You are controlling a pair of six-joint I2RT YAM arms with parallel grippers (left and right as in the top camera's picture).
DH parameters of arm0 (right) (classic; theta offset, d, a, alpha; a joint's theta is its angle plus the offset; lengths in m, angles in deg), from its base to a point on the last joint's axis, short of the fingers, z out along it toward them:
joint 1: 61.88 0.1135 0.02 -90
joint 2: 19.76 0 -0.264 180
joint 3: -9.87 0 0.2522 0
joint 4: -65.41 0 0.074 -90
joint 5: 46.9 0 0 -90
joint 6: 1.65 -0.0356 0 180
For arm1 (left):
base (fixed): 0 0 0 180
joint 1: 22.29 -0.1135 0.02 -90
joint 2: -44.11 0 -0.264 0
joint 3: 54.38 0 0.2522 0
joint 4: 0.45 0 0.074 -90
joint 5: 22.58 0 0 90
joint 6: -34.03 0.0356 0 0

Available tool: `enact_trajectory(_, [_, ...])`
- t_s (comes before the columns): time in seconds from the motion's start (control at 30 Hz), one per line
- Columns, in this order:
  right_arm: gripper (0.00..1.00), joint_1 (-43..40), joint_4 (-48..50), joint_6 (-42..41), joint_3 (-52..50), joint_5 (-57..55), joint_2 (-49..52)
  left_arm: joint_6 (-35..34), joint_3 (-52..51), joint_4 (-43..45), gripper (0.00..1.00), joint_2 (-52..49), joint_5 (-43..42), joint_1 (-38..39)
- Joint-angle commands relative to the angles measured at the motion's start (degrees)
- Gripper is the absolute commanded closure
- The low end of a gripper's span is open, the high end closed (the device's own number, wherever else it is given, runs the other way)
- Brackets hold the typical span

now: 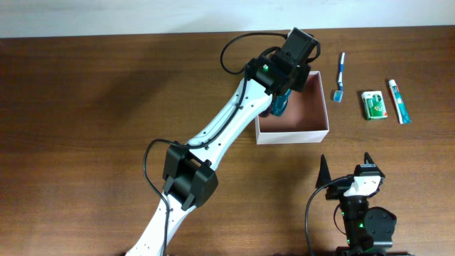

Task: Pack container
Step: 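Lower the Listerine bottle into the box beside the soap, release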

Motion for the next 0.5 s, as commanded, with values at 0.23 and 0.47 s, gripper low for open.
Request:
enact_trajectory(0.23, [0.01, 0.57, -0.28, -0.24, -0.26, -0.09, -0.48, -0.09, 17.14, -3.23, 0.19, 3.87, 0.66, -3.06])
enact_trajectory(0.47, [0.01, 0.57, -0.28, -0.24, -0.26, -0.07, -0.48, 0.59, 24.28, -17.49, 0.01, 9.53, 1.97, -8.85])
